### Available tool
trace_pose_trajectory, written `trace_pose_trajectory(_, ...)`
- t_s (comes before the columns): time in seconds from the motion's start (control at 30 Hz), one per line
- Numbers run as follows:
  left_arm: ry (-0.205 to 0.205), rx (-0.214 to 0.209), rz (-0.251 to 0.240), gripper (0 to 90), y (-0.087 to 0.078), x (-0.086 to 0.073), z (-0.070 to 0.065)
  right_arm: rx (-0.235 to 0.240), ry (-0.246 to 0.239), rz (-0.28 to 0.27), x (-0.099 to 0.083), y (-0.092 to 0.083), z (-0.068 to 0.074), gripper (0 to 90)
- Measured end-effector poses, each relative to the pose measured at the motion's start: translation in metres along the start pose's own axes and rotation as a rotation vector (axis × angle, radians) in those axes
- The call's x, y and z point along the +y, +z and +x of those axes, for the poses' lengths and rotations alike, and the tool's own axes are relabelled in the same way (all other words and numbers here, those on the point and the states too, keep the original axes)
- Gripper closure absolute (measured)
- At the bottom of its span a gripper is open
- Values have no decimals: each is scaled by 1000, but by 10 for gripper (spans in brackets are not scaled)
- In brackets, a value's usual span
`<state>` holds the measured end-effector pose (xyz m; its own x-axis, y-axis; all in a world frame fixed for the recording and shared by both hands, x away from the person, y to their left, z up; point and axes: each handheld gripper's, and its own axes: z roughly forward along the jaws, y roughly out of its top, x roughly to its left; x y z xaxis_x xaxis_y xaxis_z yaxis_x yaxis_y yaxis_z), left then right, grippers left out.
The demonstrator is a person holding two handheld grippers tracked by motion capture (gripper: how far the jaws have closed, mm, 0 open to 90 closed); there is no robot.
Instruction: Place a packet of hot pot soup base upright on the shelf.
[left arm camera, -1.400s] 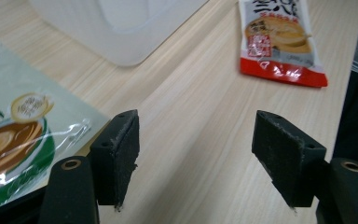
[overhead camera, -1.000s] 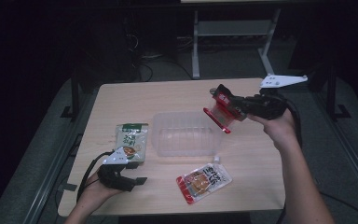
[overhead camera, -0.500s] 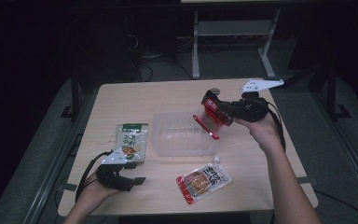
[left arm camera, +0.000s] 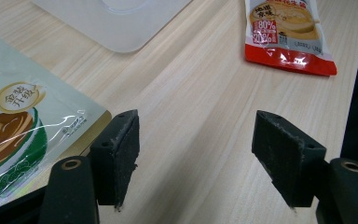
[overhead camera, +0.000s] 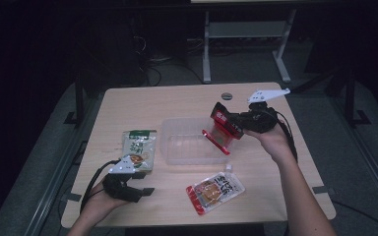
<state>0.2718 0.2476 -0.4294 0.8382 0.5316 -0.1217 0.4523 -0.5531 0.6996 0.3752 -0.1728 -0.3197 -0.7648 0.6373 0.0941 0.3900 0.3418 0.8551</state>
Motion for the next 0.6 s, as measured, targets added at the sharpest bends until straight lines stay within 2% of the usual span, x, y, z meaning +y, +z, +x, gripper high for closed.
trace_pose_trajectory(0.2, 1, -3, 5, 318, 1, -1, 0, -9, -1, 30, -1, -1, 0, 853)
trace_pose_trajectory(0.4, 4, -5, 9, 318, 2, 0, 0, 3, 6, 44, -5, -3, -2, 836)
trace_pose_trajectory(0.5, 3, -4, 8, 318, 2, 0, 0, -4, 1, 69, -7, -3, -1, 810)
trace_pose_trajectory(0.6, 3, -3, 9, 318, 1, 0, 0, 9, 1, 73, -9, -3, -1, 797)
